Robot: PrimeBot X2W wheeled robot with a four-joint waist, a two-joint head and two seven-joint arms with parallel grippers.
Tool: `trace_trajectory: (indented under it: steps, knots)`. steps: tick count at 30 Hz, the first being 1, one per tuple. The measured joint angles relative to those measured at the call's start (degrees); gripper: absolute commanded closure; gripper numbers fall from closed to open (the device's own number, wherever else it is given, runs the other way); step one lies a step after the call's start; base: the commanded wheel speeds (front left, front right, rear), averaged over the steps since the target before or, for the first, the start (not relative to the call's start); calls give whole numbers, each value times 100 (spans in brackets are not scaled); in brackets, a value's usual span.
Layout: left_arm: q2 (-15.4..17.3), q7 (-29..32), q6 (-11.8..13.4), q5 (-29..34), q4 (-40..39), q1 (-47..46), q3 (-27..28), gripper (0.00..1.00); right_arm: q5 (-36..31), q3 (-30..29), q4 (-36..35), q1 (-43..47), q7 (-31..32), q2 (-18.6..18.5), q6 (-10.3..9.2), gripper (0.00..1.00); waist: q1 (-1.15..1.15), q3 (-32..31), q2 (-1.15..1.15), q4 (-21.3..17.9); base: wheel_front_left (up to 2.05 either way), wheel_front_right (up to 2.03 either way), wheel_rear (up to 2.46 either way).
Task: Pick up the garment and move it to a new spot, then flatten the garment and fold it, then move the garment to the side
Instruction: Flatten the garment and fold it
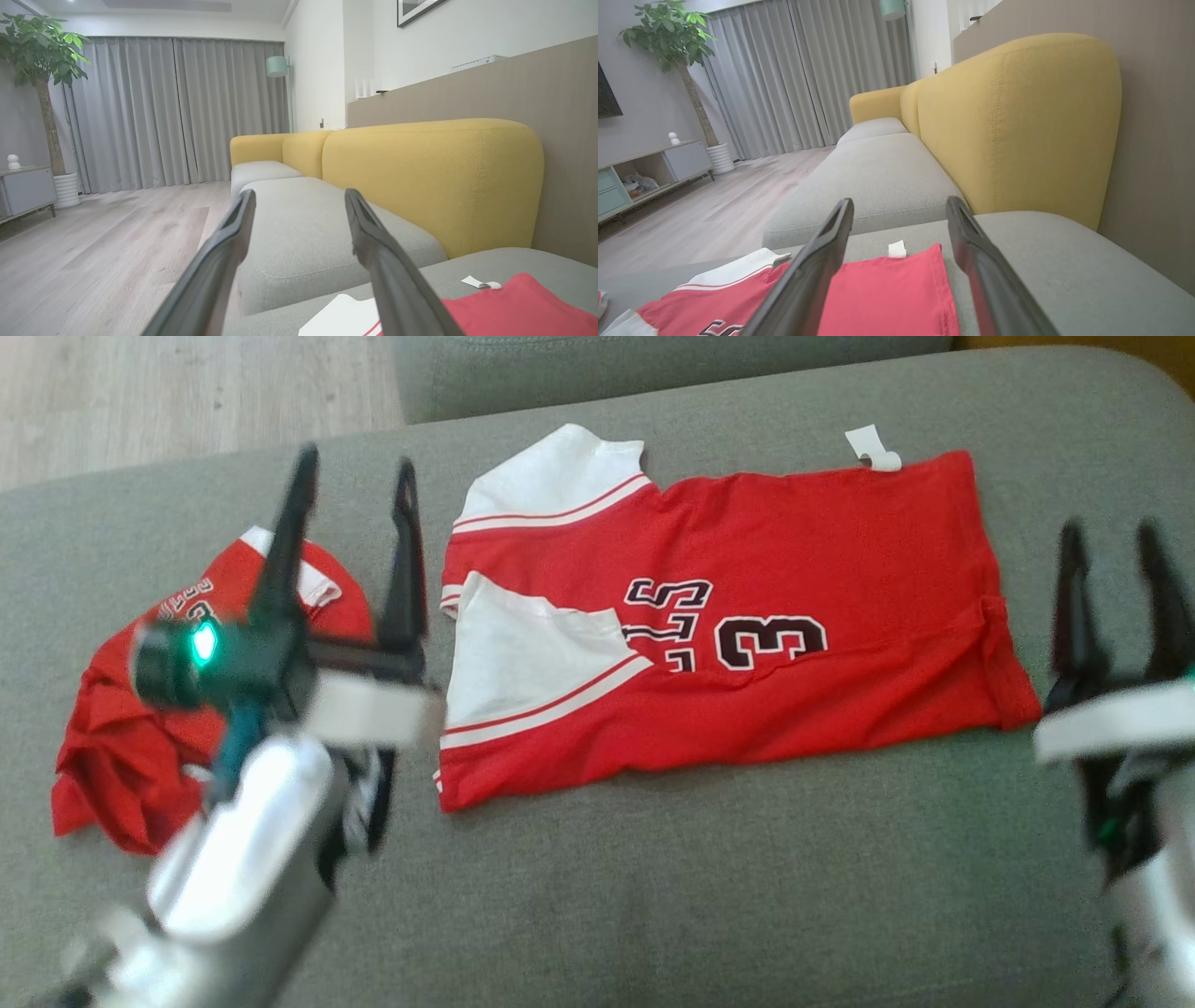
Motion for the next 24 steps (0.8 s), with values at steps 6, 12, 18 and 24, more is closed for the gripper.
trace_trajectory:
  steps: [6,12,18,24]
  knots:
    - [-468,0,-74,436,-168,1209,550,0,-846,-642,-466,1079,0,977,0,0,0,-77,0,-51,0,0,0]
    - [-793,1,-624,743,258,1997,1139,0,-1184,-861,-619,1605,0,1267,0,0,0,-92,0,-140,0,0,0]
    - [-980,1,-1025,1138,823,1962,1326,0,-1229,-916,-821,1546,0,1329,0,0,0,-163,0,-260,0,0,0]
    - [-1120,281,-1076,1125,2001,1864,1292,0,-1279,-833,-901,1547,0,1350,0,0,0,-143,0,-391,0,0,0]
